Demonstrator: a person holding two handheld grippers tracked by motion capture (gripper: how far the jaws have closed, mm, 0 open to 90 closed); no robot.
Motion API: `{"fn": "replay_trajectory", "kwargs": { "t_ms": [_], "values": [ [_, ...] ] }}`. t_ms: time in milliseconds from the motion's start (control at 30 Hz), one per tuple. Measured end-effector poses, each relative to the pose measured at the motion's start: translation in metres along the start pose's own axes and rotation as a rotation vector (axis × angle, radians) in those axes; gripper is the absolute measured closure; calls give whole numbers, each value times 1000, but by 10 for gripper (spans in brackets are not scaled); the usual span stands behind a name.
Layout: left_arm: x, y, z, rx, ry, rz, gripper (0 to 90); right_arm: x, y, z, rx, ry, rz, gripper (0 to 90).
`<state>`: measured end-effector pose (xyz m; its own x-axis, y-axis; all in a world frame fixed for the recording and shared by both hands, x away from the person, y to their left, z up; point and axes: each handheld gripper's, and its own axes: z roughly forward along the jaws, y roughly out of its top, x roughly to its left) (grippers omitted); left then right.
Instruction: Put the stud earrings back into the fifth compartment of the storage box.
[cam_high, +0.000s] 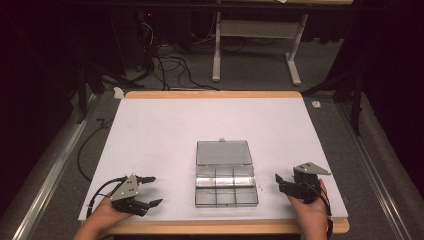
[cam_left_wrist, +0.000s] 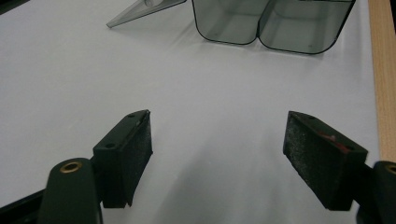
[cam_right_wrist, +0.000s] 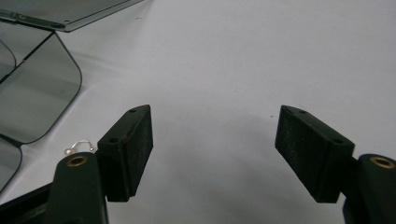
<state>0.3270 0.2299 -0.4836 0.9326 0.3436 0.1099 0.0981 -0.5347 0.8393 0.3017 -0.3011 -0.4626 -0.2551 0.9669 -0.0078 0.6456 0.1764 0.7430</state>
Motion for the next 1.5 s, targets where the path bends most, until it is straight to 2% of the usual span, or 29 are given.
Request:
{"fn": "replay_trajectory", "kwargs": {
  "t_ms": [400, 700, 1000, 1033, 1200, 1500],
  "values": [
    [0, 0, 0, 0, -3, -1, 244, 18, 4, -1, 2, 35, -53, 329],
    [0, 0, 0, -1, -6, -4, 244, 22, 4, 0, 20, 46, -74, 360],
    [0, 0, 0, 2, -2, 0, 244, 24, 5, -2, 29, 49, -64, 412],
    [0, 0, 0, 3, -2, 0, 243, 24, 6, -2, 32, 46, -41, 435],
    [0, 0, 0, 4, -1, 2, 244, 27, 8, -3, 56, 34, -1, 476],
    [0, 0, 0, 3, -2, 1, 243, 30, 12, -6, 86, 19, -14, 532]
  ]
}}
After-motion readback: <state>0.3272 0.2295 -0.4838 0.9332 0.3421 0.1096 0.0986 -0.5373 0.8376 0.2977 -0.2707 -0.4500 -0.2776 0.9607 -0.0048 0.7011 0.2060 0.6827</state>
